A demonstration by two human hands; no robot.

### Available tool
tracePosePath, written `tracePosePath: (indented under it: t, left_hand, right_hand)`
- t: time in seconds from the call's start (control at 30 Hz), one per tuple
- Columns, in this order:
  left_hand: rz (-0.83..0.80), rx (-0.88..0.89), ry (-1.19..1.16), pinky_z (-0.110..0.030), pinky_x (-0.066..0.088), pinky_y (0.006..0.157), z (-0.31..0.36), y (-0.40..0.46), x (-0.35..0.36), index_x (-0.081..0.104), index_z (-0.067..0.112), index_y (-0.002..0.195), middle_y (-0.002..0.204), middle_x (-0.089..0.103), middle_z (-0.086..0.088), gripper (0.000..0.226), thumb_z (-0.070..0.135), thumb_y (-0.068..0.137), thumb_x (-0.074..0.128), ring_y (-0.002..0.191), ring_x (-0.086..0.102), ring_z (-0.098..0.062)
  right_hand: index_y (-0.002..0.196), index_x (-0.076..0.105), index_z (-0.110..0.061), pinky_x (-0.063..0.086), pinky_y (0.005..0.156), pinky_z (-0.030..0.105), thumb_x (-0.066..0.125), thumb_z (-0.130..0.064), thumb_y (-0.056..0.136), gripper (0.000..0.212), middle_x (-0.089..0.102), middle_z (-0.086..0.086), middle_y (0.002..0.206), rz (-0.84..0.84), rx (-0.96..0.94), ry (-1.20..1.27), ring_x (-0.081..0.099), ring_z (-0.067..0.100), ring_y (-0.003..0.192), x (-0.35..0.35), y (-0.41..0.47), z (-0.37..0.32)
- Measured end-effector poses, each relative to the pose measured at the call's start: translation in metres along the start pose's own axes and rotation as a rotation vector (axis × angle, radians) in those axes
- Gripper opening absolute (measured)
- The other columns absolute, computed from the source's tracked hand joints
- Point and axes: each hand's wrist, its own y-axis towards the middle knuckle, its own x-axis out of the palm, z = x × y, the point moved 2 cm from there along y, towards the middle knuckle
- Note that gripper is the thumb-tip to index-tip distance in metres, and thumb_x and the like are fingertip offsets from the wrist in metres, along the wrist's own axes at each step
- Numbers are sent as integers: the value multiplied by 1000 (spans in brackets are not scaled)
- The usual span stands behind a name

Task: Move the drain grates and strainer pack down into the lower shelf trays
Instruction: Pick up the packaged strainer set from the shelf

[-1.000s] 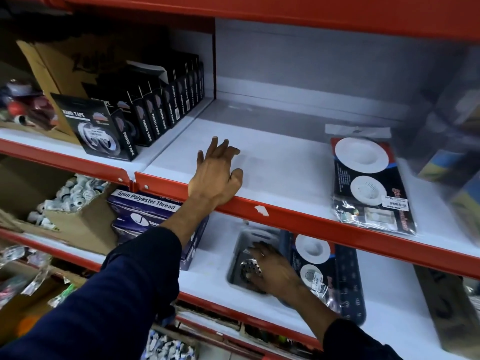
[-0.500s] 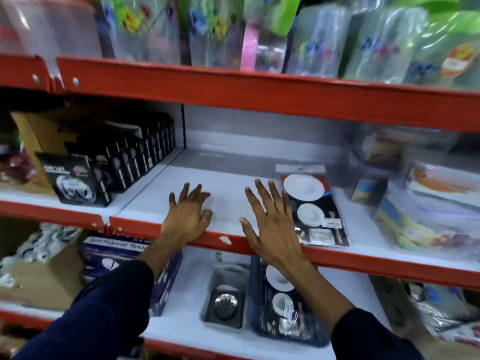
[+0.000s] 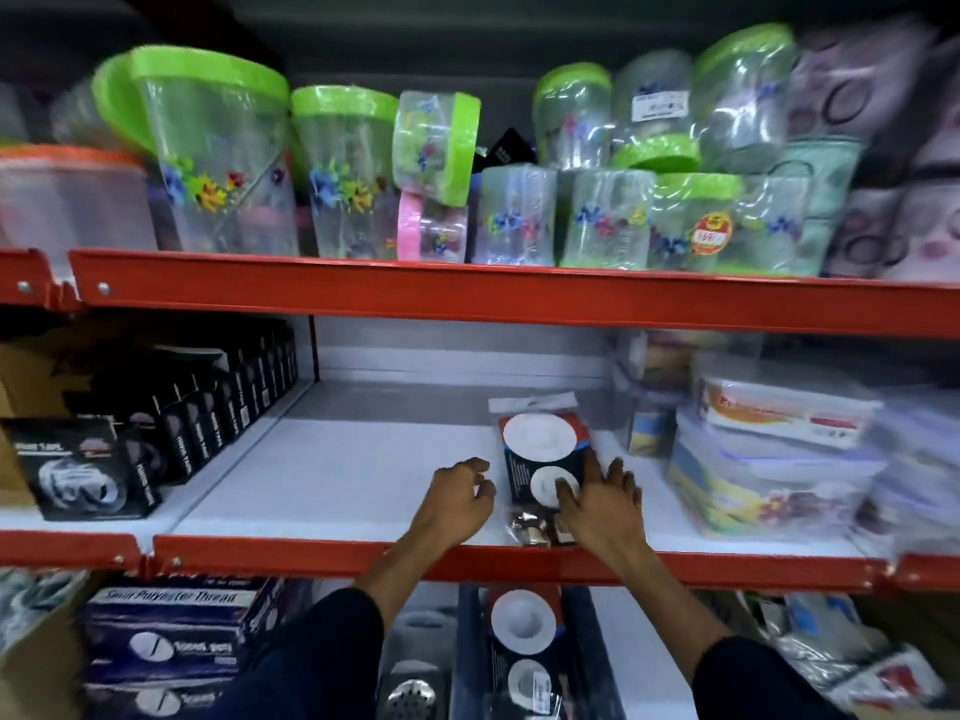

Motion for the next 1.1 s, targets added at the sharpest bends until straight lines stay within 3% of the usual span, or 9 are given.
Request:
tracePosePath:
  t: [0.1,0.27,0.33,0.43,0.53,0.63,0.87,0.97,1.1]
  left_hand:
    - [-13,-56,-101,-14,38,94,15,7,17,59,7,132,139,61,-12,40,23,96,55,123,61,-26]
    - [58,-160,-290,-25,48,97,23,13,26,64,3,121,118,73,-17,42,18,84,75,112,68,-25]
    - [77,-206,-419,-32,54,95,24,13,20,63,4,121,112,74,-19,47,14,79,80,105,69,-27]
    - [50,-247,-594,-29,54,68,24,6,5,60,4,121,102,75,-12,52,10,74,83,88,70,-22]
    - [-28,-258,-672,-23,50,55,23,-12,-12,63,7,115,95,77,-3,51,8,70,85,72,71,-11]
    - [-139,-219,-699,-22,56,59,18,-36,-18,68,8,110,92,78,-7,52,-1,63,87,76,75,-15]
    - [-215,-251,-570,-34,61,57,-15,-90,19,68,9,78,62,71,-1,35,-9,56,89,59,70,-17]
    - [-222,-240,-483,-36,58,62,-34,-105,44,69,17,62,60,71,0,31,-5,55,91,58,67,-17]
    - [-227,-245,-350,-31,58,59,-59,-122,75,71,5,65,67,76,-7,24,6,55,93,64,73,-21]
  right_hand:
    - [135,39,2,45,103,48,50,-37,98,55,60,25,125,-63,63,134,55,44,121,-8,7,15]
    - [87,49,-5,50,74,39,58,-17,91,15,69,25,97,29,49,320,65,42,96,-37,7,21]
    - [100,59,-1,54,69,36,64,-15,89,19,73,21,94,57,64,458,69,37,88,-50,4,24]
    - [134,51,1,54,54,21,73,-7,87,53,72,6,89,-75,159,836,68,16,69,-66,-7,33]
    - [128,59,1,58,64,28,75,-1,82,49,76,13,102,-263,155,1064,74,22,83,-76,-24,44]
    - [113,69,-8,61,73,32,73,5,81,34,77,13,108,-409,92,1153,74,22,86,-71,-45,57]
    - [113,64,-5,59,87,39,77,6,78,39,70,15,109,-621,138,1038,68,22,96,-20,-85,92]
    - [118,60,9,51,103,54,77,8,77,44,69,19,110,-646,190,995,66,28,100,9,-101,106]
    - [117,60,13,49,101,59,77,8,78,43,68,20,105,-690,243,973,64,32,97,49,-120,126]
